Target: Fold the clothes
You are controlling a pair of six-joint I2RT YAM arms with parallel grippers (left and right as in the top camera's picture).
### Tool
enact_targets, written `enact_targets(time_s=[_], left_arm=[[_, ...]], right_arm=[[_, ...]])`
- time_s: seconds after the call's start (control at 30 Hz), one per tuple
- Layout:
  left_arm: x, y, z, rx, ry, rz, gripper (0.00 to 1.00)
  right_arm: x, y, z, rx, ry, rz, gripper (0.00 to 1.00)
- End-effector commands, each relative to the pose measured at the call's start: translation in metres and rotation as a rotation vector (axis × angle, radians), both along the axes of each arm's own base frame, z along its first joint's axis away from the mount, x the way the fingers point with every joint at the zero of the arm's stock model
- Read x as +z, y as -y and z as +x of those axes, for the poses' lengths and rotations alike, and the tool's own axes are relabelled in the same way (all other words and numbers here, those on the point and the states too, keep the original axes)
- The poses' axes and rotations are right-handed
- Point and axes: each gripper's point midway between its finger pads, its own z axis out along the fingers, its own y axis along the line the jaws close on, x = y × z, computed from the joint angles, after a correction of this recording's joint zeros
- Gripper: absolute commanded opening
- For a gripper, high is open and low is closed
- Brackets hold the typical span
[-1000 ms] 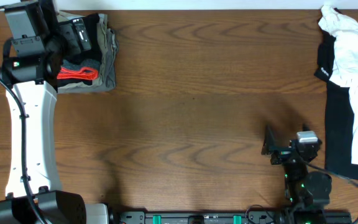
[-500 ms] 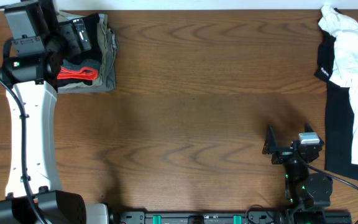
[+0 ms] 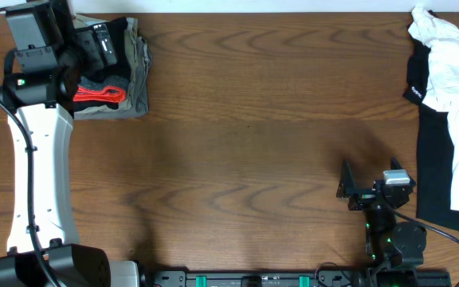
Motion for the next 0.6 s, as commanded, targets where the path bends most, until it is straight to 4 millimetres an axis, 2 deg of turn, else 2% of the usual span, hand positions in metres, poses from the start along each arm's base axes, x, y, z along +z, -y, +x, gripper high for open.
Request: enact_targets(time_s=[0.0,0.23,0.47,0.57], left_arm=[[0.002,0.0,-0.001,-0.012,0.001,0.01,0.98],[0.006,0.001,-0.019,-0.009,-0.019,0.006,0.98],[0.017,0.035,-0.041,-0.112,0.089,-0.028,0.98],[0.012,0.05,-0.049,-0.15,0.192,-0.011,0.98]], right_arm=[[0.0,0.004,0.0,-0.016,0.001,-0.019,0.99],[0.0,0.004,0.0,-0.016,0.001,-0.019,0.99],[0.0,0.004,0.0,-0.016,0.001,-0.019,0.99],[0.0,0.004,0.0,-0.016,0.001,-0.019,0.99]])
